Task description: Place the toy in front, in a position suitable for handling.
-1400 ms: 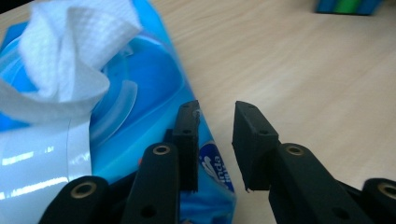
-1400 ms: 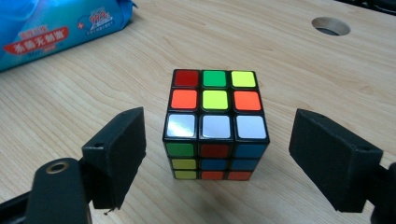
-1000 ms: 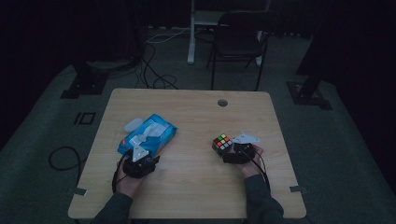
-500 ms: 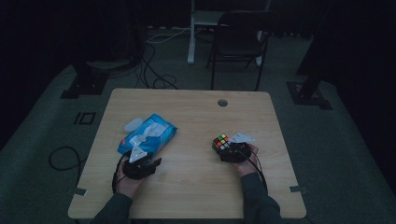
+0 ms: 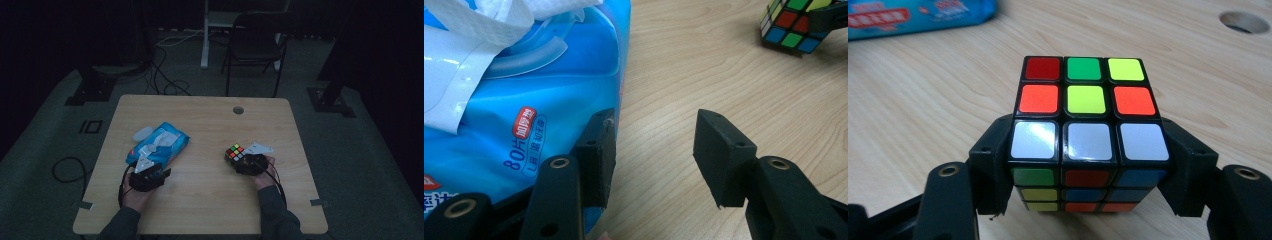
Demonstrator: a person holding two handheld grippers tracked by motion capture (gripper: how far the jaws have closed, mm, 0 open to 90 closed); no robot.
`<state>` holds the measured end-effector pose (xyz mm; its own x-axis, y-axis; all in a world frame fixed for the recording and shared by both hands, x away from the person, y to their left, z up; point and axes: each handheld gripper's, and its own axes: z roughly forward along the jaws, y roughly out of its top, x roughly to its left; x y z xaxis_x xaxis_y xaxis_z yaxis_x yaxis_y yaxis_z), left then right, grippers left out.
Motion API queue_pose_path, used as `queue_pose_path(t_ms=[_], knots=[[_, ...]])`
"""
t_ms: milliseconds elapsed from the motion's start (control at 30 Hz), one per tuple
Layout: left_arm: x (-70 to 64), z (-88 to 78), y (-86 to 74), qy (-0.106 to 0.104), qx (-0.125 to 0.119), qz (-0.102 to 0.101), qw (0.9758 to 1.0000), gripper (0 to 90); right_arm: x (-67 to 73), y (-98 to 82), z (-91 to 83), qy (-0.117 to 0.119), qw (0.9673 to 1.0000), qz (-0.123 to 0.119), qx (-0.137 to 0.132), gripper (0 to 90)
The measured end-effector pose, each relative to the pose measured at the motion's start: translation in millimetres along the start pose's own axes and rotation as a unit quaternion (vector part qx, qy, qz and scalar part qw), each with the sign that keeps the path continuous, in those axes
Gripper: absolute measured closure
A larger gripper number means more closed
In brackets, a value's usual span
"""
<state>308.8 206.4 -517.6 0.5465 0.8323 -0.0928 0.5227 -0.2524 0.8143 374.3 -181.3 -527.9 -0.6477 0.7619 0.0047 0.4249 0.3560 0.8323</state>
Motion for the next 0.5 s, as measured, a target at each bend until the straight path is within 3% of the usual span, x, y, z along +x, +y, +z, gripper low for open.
queue_pose_path(t_ms=[500], knots=[[2.0,-3.3,2.1,0.003,-0.003,-0.001,1.0,52.4,32.1,1.1,0.6,0.041,0.9981,-0.045,0.012,34.2]])
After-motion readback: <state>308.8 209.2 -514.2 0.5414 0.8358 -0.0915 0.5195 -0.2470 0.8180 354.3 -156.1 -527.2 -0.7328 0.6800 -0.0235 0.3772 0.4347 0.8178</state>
